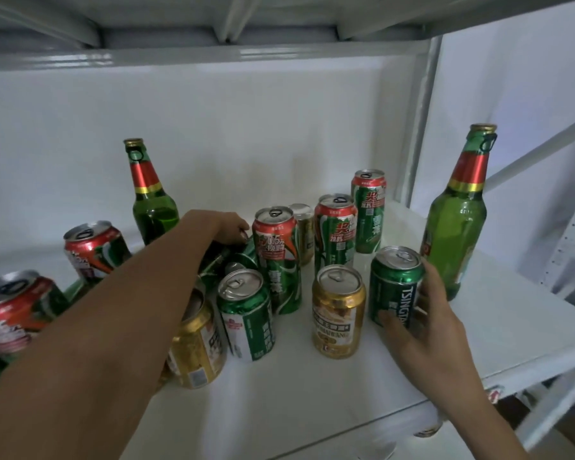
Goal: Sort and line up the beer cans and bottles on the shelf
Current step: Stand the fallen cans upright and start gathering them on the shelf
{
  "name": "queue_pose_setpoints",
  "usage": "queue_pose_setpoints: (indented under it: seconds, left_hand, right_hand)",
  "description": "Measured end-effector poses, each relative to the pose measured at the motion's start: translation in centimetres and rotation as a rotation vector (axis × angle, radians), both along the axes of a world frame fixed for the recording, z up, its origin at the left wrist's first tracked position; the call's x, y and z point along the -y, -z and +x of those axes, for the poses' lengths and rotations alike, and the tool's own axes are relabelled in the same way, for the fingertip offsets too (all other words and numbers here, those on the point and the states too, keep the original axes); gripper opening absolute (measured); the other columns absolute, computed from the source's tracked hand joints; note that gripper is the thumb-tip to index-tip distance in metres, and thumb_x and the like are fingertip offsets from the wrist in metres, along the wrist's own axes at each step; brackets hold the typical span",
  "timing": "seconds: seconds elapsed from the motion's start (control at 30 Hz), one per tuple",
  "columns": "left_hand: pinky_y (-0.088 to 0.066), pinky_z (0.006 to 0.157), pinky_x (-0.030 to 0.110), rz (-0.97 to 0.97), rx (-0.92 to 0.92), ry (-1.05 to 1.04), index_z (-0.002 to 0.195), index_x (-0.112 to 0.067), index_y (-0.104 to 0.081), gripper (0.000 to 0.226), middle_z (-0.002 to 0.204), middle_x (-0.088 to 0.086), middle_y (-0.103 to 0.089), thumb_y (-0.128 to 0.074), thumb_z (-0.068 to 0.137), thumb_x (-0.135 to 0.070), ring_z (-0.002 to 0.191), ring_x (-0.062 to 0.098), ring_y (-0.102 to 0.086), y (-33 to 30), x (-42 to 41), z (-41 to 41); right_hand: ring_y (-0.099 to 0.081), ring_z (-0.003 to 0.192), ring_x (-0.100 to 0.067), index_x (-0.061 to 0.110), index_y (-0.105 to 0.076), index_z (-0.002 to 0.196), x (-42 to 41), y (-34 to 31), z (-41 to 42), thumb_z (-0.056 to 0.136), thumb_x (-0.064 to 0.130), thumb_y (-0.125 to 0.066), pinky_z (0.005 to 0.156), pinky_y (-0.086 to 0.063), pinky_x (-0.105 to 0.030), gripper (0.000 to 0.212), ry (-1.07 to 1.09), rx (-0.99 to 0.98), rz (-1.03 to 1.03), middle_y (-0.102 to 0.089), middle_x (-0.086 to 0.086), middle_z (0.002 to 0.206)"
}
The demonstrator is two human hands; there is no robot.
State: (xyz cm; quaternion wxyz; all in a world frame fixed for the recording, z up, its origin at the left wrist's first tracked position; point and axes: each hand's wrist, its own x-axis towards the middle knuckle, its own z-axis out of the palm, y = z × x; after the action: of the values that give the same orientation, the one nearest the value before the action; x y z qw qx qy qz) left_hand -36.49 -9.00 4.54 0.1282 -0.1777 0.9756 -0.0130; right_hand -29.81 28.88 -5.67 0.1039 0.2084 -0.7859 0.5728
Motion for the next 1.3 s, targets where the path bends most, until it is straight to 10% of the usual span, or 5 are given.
queue_pose_setpoints:
  seconds: [0.17, 0.3, 0.6, 0.77, 1.3]
  left_hand:
    - [-0.055, 0.099, 0.050, 0.050, -0.039, -0.010, 0.088, -0.032, -0.061, 0.015, 0.129, 0.010, -0.066, -0.070, 0.085, -0.044, 0.100, 0.027, -0.065, -0.1, 1.3, -0.3]
    - [-0.060, 0.086, 0.045, 0.149, -0.112, -0.039, 0.132, -0.024, -0.062, 0.053, 0.134, 0.009, -0.060, -0.079, 0.084, -0.037, 0.110, 0.031, -0.065, -1.5, 0.5, 1.4]
    - [-0.047, 0.063, 0.032, 0.219, -0.355, -0.087, 0.125, -0.020, -0.050, 0.054, 0.127, 0.010, -0.057, -0.082, 0.083, -0.031, 0.100, 0.028, -0.059, -4.8, -2.0, 6.5]
    - [-0.045, 0.085, 0.032, 0.177, -0.413, -0.060, 0.154, -0.021, -0.037, 0.085, 0.148, 0.017, -0.041, -0.079, 0.082, -0.034, 0.129, 0.034, -0.047, -5.9, -3.8, 10.0]
    - [-0.054, 0.075, 0.037, -0.152, -0.213, -0.133, 0.086, -0.011, -0.047, 0.017, 0.088, 0.007, -0.050, -0.061, 0.094, -0.015, 0.087, 0.027, -0.058, -8.4, -4.8, 17.9]
  right_hand:
    - [-0.066, 0.098, 0.007, 0.044, -0.035, 0.148, 0.0, 0.0, 0.0, 0.087, 0.007, -0.076, 0.073, -0.051, -0.006, 0.083, 0.010, -0.034, 0.007, -0.064, 0.030, 0.118]
    - [-0.065, 0.097, 0.009, 0.044, -0.037, 0.147, -0.1, -0.1, -0.1, 0.086, 0.009, -0.077, 0.070, -0.050, -0.005, 0.081, 0.023, -0.029, 0.020, -0.063, 0.035, 0.114]
    - [-0.063, 0.089, 0.014, 0.044, -0.037, 0.145, 0.1, -0.5, 0.5, 0.086, 0.011, -0.076, 0.070, -0.047, -0.017, 0.078, 0.051, -0.032, 0.044, -0.065, 0.024, 0.115]
    - [-0.066, 0.094, -0.017, 0.042, -0.037, 0.146, 0.2, -0.9, 1.2, 0.087, 0.012, -0.076, 0.076, -0.048, -0.027, 0.078, 0.056, -0.051, 0.041, -0.065, 0.005, 0.115]
    - [-0.064, 0.096, -0.022, 0.037, -0.038, 0.147, 0.6, -0.8, 1.9, 0.086, 0.015, -0.078, 0.087, -0.045, -0.032, 0.076, 0.082, -0.072, 0.047, -0.065, 0.002, 0.119]
